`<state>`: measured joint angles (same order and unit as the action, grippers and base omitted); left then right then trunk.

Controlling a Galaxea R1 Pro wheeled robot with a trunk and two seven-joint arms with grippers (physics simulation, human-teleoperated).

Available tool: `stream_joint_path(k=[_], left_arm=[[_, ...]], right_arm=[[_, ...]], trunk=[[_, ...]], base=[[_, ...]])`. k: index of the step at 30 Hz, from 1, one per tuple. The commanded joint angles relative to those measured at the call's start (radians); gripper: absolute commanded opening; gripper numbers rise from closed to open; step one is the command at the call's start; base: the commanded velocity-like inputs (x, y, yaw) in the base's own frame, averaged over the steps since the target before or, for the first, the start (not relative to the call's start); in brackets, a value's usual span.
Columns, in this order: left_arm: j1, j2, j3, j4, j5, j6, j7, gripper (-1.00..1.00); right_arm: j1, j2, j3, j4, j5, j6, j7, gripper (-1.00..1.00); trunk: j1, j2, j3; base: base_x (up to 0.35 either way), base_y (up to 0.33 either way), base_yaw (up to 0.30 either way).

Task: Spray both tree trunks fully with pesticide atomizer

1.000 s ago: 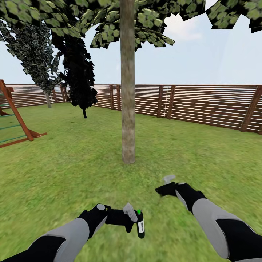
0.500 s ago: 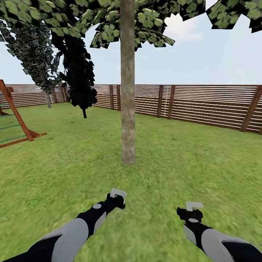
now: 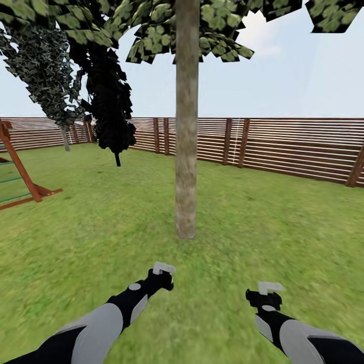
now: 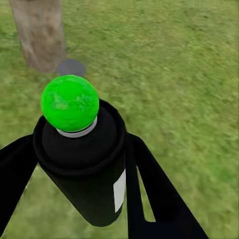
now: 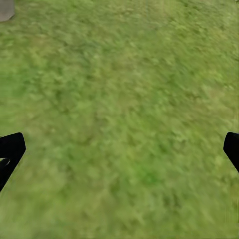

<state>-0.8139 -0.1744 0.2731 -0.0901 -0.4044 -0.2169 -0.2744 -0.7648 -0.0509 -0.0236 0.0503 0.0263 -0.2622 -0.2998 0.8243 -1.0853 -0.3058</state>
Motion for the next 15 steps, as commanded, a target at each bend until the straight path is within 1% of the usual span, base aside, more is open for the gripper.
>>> stream_joint_path(k=[1,4,10,12,15], left_arm=[[-0.001,0.000,0.009,0.000,-0.008,-0.002,-0.003,-1.00],[-0.001,0.000,0.009,0.002,-0.008,-0.002,-0.003,-1.00],[-0.001,0.000,0.009,0.004,-0.008,-0.002,-0.003,-1.00],[-0.001,0.000,0.009,0.004,-0.008,-0.002,-0.003,-1.00],[-0.001,0.000,0.009,0.004,-0.008,-0.002,-0.004,-1.00]], right_arm=[[-0.002,0.000,-0.002,0.005,0.003,-0.008,-0.002,1.00],[-0.002,0.000,-0.002,0.005,0.003,-0.008,-0.002,1.00],[-0.002,0.000,-0.002,0.005,0.001,-0.008,-0.002,1.00],[-0.002,0.000,-0.002,0.005,0.001,-0.008,-0.002,1.00],[-0.002,0.001,-0.002,0.005,0.001,-0.008,-0.002,1.00]], trunk=[[0.001,-0.001,-0.001],[0.001,-0.001,-0.001],[0.001,-0.001,-0.001],[0.001,-0.001,-0.001],[0.001,-0.001,-0.001]], base=[[0.688,0.298,0.000],[0.695,0.211,0.000],[0.699,0.037,0.000],[0.700,-0.106,0.000],[0.696,-0.238,0.000]])
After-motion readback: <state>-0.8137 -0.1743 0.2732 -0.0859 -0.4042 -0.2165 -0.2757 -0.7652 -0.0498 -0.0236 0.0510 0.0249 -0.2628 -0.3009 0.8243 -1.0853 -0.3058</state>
